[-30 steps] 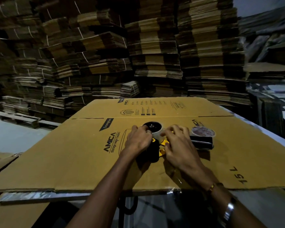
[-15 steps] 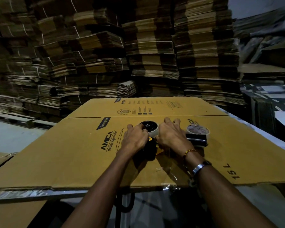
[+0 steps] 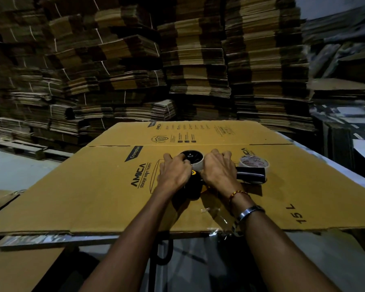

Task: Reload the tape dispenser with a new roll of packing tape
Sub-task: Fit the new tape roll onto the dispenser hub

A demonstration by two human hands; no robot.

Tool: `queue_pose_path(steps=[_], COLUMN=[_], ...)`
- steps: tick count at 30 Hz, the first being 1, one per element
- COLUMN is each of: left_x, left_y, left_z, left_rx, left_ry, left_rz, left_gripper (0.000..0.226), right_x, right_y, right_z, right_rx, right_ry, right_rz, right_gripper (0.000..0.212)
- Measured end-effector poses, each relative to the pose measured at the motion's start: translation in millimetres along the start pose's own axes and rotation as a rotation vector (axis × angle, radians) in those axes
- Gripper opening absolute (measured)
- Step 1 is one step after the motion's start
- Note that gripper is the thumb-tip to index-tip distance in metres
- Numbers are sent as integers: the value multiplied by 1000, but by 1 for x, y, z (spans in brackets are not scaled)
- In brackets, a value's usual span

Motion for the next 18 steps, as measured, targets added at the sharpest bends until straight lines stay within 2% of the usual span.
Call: queue_pose_path(steps=[4, 7, 13, 18], left_x=[-7, -6, -3, -6], left_y=[9, 11, 7, 9], left_z=[3, 6, 5, 7], left_rx=[91, 152, 69, 65], left_ry=[60, 32, 51, 71], left_rz=[91, 104, 49, 63], left_gripper=[36, 34, 40, 38], right_x=[-1, -1, -4, -11], right_y=[1, 1, -3, -10], right_z=[3, 3, 8, 25], right_rx=[-15, 0, -1, -80], right_ry=[37, 12, -50, -3], right_rz=[-20, -32, -75, -24], right_gripper=[20, 20, 23, 37])
Point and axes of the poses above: each hand's wrist, its own z-axis away from the middle knuckle, its own x-axis out of the palm, y = z × x, the point moved 10 cm from there along -z, towards the middle knuckle, and after that the axes turned 14 degrees about y, right-handed, at the moved point
